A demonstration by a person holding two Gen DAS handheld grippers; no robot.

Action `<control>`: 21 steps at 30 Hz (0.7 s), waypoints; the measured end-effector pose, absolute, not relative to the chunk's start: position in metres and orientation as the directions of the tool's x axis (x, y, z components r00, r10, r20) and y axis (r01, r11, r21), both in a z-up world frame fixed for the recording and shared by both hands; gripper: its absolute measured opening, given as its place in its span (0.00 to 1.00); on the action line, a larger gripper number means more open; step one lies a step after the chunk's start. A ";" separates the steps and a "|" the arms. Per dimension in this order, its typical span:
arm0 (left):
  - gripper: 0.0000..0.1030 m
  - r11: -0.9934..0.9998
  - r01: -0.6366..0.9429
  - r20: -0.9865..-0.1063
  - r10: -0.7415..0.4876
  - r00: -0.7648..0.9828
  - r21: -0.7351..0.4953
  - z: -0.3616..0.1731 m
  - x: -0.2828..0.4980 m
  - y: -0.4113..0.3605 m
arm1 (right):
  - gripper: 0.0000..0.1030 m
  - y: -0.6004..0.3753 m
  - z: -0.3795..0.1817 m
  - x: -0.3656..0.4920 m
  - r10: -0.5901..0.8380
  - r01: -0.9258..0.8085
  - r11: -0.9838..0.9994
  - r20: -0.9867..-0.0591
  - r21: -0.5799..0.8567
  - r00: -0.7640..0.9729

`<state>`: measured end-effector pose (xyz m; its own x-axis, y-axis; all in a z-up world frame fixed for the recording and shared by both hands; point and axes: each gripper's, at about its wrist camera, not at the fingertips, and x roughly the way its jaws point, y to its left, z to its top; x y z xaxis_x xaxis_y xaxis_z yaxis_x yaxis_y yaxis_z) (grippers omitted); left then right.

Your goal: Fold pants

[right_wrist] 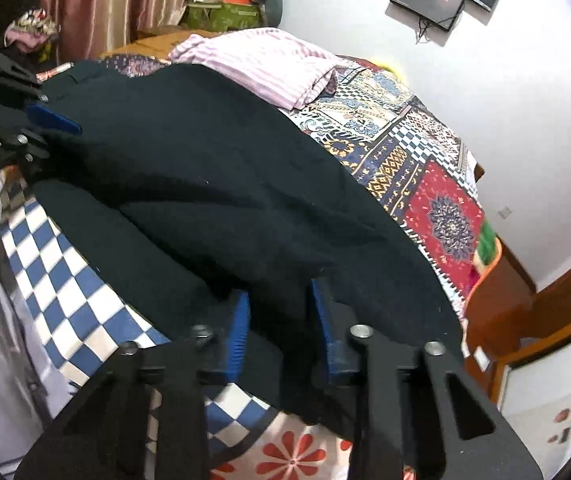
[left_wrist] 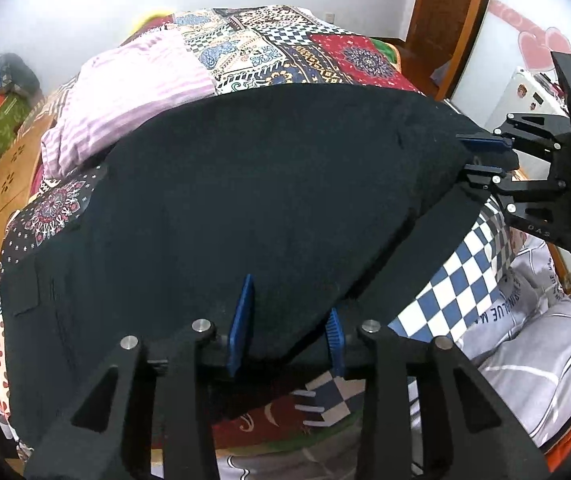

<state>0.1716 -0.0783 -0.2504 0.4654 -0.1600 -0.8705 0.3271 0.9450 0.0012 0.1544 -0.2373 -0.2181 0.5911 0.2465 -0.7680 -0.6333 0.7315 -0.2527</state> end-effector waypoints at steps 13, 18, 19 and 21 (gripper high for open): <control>0.08 0.941 0.302 -0.851 -0.281 0.444 -0.154 -0.232 0.185 -0.064 | 0.60 -0.252 -0.224 0.156 0.297 -0.625 0.769 -0.790 -0.134 0.536; 0.07 0.935 0.292 -0.851 -0.316 0.419 -0.203 -0.230 0.190 -0.059 | 0.32 -0.236 -0.229 0.161 0.323 -0.658 0.741 -0.789 -0.133 0.523; 0.07 0.934 0.295 -0.852 -0.314 0.418 -0.200 -0.230 0.190 -0.060 | 0.22 -0.232 -0.227 0.160 0.330 -0.671 0.729 -0.791 -0.133 0.515; 0.07 0.936 0.298 -0.856 -0.304 0.418 -0.187 -0.230 0.188 -0.062 | 0.16 -0.231 -0.225 0.157 0.326 -0.679 0.719 -0.790 -0.150 0.520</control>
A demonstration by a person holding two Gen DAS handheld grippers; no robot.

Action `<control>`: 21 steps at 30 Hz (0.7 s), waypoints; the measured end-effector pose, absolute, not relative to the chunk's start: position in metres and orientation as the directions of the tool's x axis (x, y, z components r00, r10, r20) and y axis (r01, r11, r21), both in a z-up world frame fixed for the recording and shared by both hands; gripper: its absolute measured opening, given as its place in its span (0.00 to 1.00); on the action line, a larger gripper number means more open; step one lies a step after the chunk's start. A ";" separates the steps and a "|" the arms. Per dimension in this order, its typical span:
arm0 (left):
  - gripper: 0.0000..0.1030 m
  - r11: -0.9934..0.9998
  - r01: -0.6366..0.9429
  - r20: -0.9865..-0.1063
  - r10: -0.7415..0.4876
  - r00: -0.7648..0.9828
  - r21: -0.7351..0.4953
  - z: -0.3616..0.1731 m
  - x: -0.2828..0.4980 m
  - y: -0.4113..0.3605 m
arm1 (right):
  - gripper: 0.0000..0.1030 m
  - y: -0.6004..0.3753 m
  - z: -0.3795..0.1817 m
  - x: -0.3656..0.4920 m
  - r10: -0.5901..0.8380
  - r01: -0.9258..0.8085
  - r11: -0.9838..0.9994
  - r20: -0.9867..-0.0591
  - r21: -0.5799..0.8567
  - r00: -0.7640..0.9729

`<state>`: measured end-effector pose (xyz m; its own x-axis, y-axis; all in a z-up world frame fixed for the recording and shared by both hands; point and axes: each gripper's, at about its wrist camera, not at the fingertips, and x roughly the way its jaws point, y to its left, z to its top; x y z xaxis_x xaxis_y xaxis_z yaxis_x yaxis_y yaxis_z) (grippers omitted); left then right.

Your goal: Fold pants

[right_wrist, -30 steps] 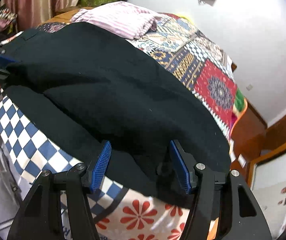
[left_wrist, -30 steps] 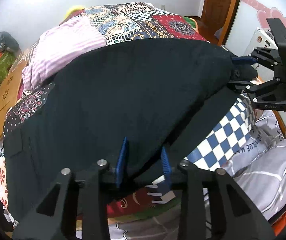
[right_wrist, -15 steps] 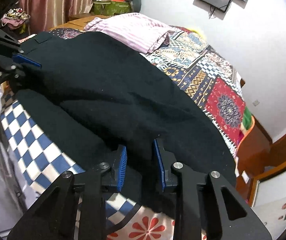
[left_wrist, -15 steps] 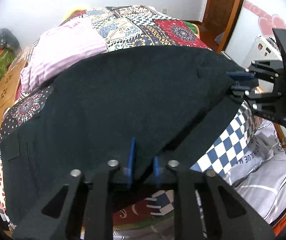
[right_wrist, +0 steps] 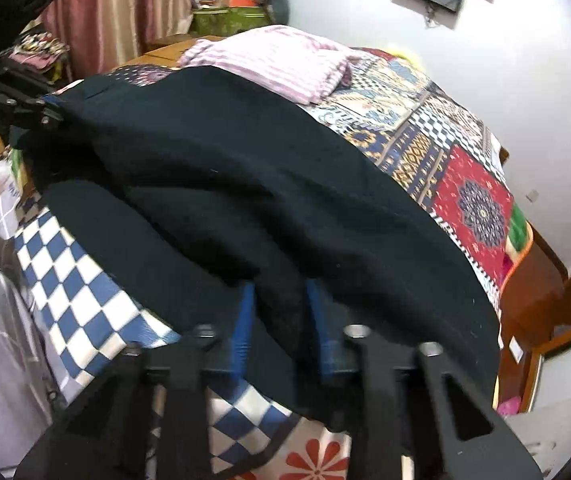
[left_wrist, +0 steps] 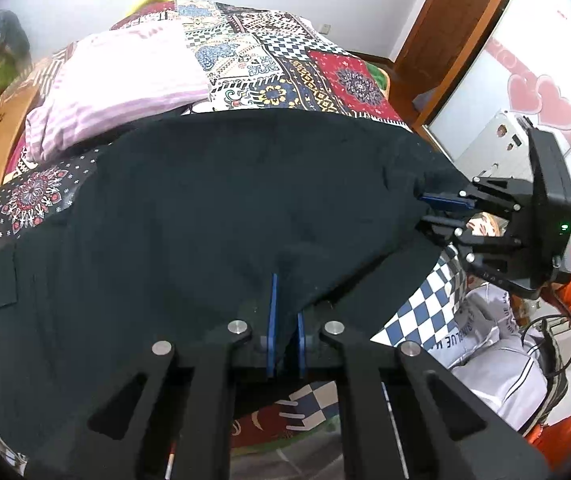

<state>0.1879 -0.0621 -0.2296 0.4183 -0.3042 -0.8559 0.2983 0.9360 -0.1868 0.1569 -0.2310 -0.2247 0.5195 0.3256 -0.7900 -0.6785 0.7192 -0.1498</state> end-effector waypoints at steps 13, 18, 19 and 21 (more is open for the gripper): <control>0.07 0.906 0.381 -0.880 -0.325 0.345 -0.185 -0.228 0.178 -0.067 | 0.09 -0.262 -0.202 0.147 0.384 -0.692 0.721 -0.811 -0.034 0.440; 0.08 0.908 0.384 -0.889 -0.309 0.338 -0.169 -0.229 0.171 -0.063 | 0.10 -0.271 -0.207 0.146 0.398 -0.683 0.730 -0.816 0.004 0.420; 0.08 0.915 0.372 -0.885 -0.297 0.358 -0.157 -0.225 0.169 -0.058 | 0.10 -0.270 -0.206 0.143 0.398 -0.681 0.732 -0.811 -0.001 0.429; 0.09 0.925 0.356 -0.879 -0.278 0.388 -0.135 -0.219 0.166 -0.052 | 0.12 -0.264 -0.203 0.142 0.414 -0.689 0.725 -0.810 0.018 0.415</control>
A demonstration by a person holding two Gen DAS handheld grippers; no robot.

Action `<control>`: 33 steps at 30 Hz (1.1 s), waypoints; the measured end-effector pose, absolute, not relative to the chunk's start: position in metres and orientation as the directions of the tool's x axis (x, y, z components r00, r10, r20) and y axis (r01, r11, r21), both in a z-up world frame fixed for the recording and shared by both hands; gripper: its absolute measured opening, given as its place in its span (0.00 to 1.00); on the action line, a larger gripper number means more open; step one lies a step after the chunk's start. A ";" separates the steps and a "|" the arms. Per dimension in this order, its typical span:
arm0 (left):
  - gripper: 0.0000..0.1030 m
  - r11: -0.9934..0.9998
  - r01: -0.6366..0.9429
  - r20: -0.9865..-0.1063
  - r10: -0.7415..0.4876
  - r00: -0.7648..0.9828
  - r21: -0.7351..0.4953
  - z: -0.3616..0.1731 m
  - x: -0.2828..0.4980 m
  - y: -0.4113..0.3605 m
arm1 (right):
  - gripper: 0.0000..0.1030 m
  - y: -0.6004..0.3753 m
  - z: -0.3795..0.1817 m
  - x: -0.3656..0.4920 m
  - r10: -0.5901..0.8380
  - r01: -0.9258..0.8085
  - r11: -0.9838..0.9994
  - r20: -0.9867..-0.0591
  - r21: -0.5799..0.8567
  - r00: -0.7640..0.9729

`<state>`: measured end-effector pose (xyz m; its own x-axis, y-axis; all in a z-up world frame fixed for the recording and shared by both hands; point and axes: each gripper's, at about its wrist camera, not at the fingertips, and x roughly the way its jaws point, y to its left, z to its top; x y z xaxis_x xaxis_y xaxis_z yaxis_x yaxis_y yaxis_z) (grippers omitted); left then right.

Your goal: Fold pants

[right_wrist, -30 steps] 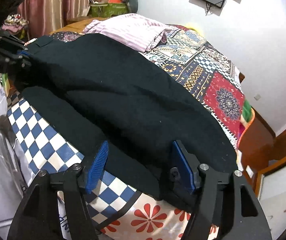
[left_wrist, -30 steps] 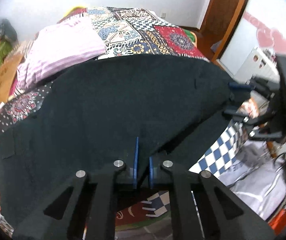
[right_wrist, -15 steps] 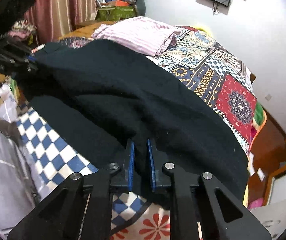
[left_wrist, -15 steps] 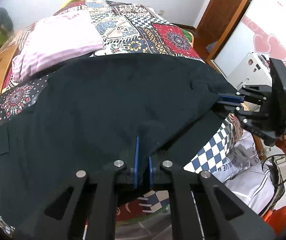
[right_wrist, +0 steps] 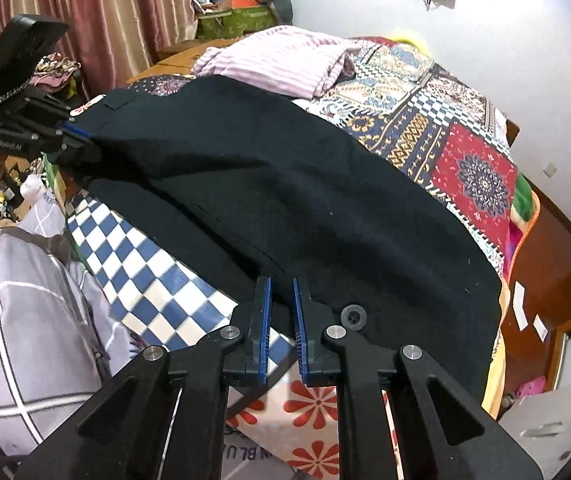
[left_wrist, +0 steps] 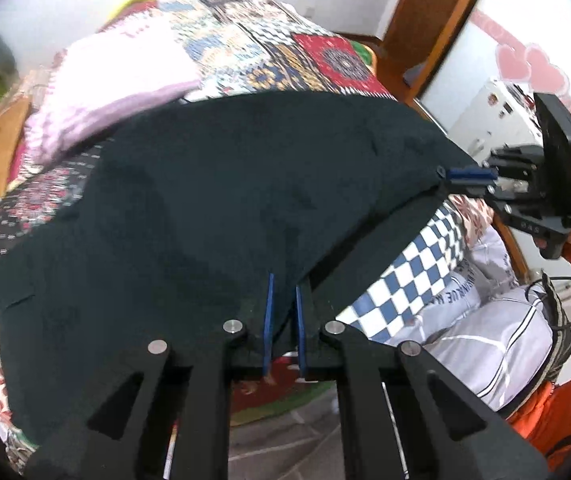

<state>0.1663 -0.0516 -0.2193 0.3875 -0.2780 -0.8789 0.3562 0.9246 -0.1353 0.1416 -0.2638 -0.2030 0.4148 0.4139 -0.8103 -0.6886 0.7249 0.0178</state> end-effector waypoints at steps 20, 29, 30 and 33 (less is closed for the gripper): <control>0.10 0.980 0.184 -0.860 -0.153 0.487 -0.070 -0.204 0.141 0.003 | 0.30 -0.217 -0.224 0.155 0.428 -0.741 0.671 -0.809 -0.014 0.403; 0.10 0.987 0.159 -0.877 -0.101 0.470 -0.028 -0.221 0.147 0.006 | 0.07 -0.225 -0.206 0.156 0.469 -0.730 0.683 -0.776 0.018 0.420; 0.10 0.988 0.154 -0.881 -0.093 0.465 -0.023 -0.224 0.149 0.006 | 0.07 -0.228 -0.202 0.154 0.482 -0.732 0.680 -0.774 0.035 0.411; 0.10 0.989 0.150 -0.888 -0.082 0.452 -0.015 -0.234 0.153 0.007 | 0.07 -0.237 -0.194 0.150 0.508 -0.726 0.683 -0.767 0.081 0.392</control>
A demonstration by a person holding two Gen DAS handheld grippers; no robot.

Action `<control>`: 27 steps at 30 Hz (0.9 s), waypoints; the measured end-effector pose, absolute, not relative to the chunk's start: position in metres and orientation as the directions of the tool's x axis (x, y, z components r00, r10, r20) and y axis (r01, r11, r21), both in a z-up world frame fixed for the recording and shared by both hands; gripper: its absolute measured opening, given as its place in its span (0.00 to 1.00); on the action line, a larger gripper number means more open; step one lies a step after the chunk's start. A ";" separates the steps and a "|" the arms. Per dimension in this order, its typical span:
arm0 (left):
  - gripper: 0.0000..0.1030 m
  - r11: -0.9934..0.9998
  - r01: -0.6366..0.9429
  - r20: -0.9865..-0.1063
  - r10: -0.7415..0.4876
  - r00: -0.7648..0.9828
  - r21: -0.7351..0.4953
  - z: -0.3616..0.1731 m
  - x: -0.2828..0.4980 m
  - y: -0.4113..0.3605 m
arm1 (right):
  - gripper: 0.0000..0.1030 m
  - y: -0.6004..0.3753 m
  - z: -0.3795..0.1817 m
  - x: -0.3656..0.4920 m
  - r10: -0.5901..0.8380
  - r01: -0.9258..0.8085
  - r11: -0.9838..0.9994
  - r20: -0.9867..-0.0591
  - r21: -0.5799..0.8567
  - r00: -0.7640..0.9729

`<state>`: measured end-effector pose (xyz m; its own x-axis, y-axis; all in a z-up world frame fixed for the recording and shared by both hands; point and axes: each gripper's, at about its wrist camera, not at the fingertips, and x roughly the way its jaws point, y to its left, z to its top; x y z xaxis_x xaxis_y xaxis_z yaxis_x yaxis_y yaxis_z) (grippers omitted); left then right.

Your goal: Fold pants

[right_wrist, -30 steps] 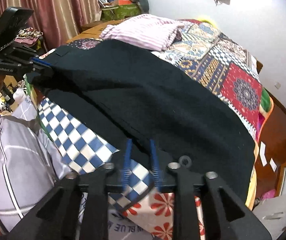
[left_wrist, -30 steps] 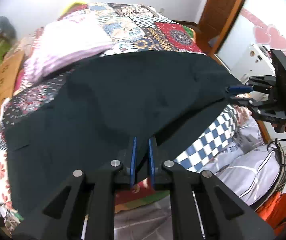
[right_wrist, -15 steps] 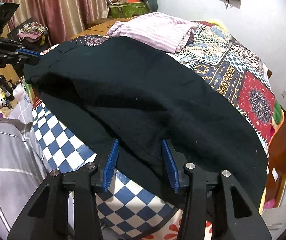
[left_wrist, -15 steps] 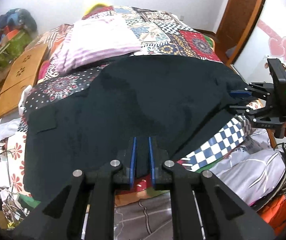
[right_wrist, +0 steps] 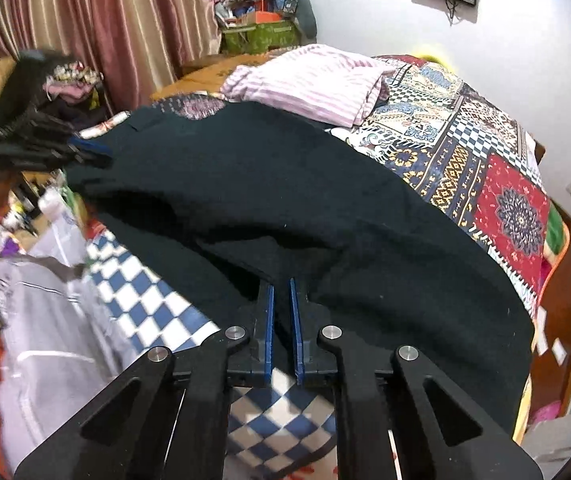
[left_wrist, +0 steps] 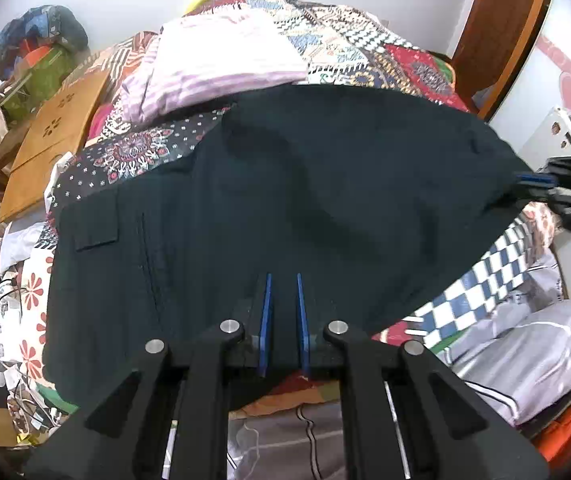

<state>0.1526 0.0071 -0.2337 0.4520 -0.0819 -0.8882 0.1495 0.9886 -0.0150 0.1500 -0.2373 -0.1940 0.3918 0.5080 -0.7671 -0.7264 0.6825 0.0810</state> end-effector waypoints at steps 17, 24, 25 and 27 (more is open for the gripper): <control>0.10 0.994 0.112 -0.898 -0.052 0.437 -0.003 -0.249 0.161 0.014 | 0.35 -0.242 -0.191 0.135 0.451 -0.731 0.682 -0.792 0.007 0.412; 0.21 0.989 0.144 -0.879 -0.098 0.466 -0.034 -0.229 0.148 0.003 | 0.45 -0.210 -0.208 0.150 0.387 -0.749 0.648 -0.787 -0.138 0.480; 0.21 0.988 0.152 -0.877 -0.106 0.469 -0.039 -0.227 0.147 0.000 | 0.45 -0.206 -0.212 0.152 0.371 -0.751 0.638 -0.786 -0.172 0.495; 0.21 0.986 0.159 -0.875 -0.116 0.471 -0.045 -0.225 0.146 -0.003 | 0.45 -0.204 -0.213 0.153 0.372 -0.741 0.643 -0.768 -0.192 0.522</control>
<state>0.1463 -0.0031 -0.2251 0.4708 -0.1158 -0.8746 0.1590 0.9862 -0.0449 0.1531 -0.2035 -0.2126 0.5218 0.3722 -0.7676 -0.7415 0.6428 -0.1924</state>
